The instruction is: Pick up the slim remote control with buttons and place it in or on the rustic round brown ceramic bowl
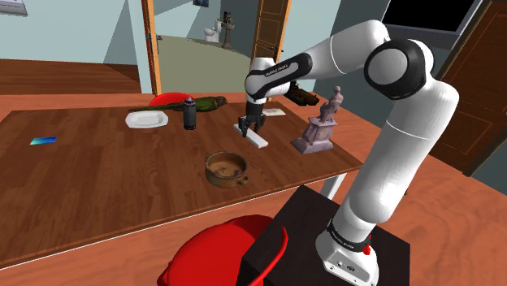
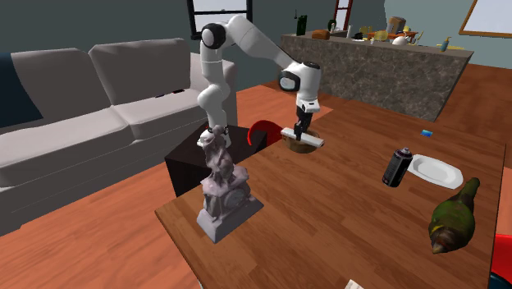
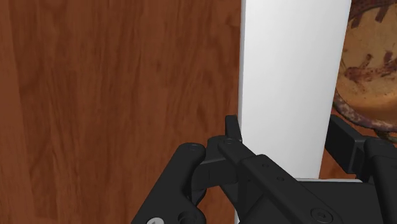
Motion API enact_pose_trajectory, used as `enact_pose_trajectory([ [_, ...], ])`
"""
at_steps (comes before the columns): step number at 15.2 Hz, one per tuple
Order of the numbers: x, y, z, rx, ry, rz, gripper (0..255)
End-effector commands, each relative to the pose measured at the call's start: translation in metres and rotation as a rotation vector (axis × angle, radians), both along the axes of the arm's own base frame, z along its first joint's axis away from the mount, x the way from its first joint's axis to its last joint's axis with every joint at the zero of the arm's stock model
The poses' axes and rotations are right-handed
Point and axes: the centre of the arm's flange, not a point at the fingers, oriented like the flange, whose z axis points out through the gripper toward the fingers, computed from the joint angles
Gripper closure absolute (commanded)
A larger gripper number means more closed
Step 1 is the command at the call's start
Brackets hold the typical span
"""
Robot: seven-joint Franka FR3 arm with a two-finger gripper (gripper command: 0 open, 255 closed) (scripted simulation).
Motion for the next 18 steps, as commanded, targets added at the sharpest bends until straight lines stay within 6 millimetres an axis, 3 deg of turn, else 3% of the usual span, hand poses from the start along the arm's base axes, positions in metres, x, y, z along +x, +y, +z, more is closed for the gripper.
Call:
enact_pose_trajectory([
  [1, -0.002, 0.029, 0.001, -0.001, 0.000, -0.002, 255],
  [11, -0.009, 0.157, 0.002, -0.001, 0.000, -0.002, 255],
  [18, -0.009, 0.157, -0.035, -0.001, 0.000, -0.002, 255],
])
